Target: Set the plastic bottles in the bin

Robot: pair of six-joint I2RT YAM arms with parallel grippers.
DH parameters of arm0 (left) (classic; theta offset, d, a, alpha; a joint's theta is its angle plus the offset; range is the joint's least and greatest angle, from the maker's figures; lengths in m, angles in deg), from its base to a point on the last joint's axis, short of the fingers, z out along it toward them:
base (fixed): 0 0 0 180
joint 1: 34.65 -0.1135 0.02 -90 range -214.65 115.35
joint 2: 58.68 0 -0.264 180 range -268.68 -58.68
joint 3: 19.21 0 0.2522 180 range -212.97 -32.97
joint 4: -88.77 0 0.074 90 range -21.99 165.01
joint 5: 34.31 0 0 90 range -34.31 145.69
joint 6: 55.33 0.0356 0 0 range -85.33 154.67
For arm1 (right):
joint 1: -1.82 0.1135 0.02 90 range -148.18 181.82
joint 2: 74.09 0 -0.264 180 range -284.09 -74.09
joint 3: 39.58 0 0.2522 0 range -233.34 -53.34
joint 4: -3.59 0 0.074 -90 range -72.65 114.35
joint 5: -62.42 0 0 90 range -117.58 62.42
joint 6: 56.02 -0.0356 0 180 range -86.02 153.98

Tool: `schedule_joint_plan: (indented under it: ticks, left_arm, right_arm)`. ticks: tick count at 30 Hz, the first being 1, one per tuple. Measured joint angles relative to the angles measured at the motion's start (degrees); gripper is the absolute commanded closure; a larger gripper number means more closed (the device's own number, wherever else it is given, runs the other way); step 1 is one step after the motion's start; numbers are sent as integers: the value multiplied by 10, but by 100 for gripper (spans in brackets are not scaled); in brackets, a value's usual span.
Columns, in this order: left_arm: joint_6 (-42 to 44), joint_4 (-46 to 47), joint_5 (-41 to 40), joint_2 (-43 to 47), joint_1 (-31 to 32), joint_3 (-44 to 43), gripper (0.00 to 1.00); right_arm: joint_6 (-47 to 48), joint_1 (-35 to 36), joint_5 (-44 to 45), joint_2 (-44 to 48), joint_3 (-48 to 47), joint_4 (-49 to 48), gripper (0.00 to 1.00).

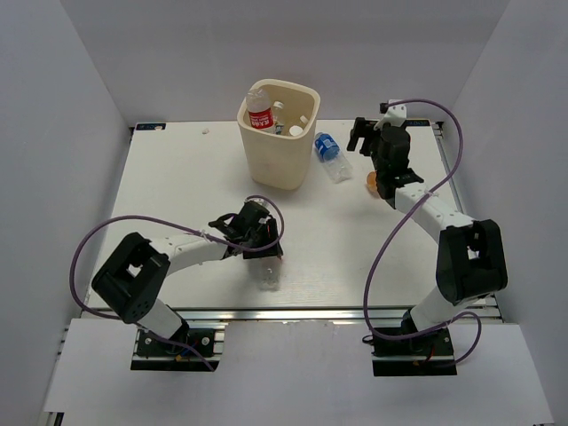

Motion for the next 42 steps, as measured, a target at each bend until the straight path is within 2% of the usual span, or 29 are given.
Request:
schedule_joint_plan:
  ticks: [1,4,9,15,20,22,26,28,33,37,39,41,42]
  left_arm:
    - [3,-7,-2,2,0,-1,76]
    - [18,-32,-14,25,0,-5,83]
    - [80,-54,-35,87,0,-80,84]
    - [198,-8,-110,76,0,-327,83]
    - [266,34,-194,-57,0,-580,83]
    - [292,48,-234,-125,-2,-661,76]
    - [336,47,-289,-233,-9,-742,72]
    - [356,47,-312,-275,-11,-757,59]
    - [392,45,-361,-337,-18,-775,59]
    - [403,53,-402,-344,-20,-781,57]
    - [406,57,-413,-351,-22,-795,46]
    - [409,61,-421,-358,-23,-807,21]
    - [410,62,-423,-360,-24,-808,14]
  right_arm:
    - [0,-2,0,-1,0,3,11]
    - [0,-6,0,-7,0,10,11]
    - [-1,-16,-8,-8,14,15,11]
    - [1,-24,-29,-8,17,19,11]
    - [2,-24,-38,-8,22,19,11]
    - [5,-24,-42,-8,23,19,11]
    - [18,-26,-49,-18,23,17,11]
    - [28,-26,-52,-32,20,19,11]
    - [66,-28,-80,-87,-13,33,11]
    - [82,-28,-96,-110,-26,37,11]
    - [89,-28,-104,-116,-30,38,11]
    - [96,-28,-114,-121,-38,38,11]
    - [102,-28,-120,-125,-43,38,11]
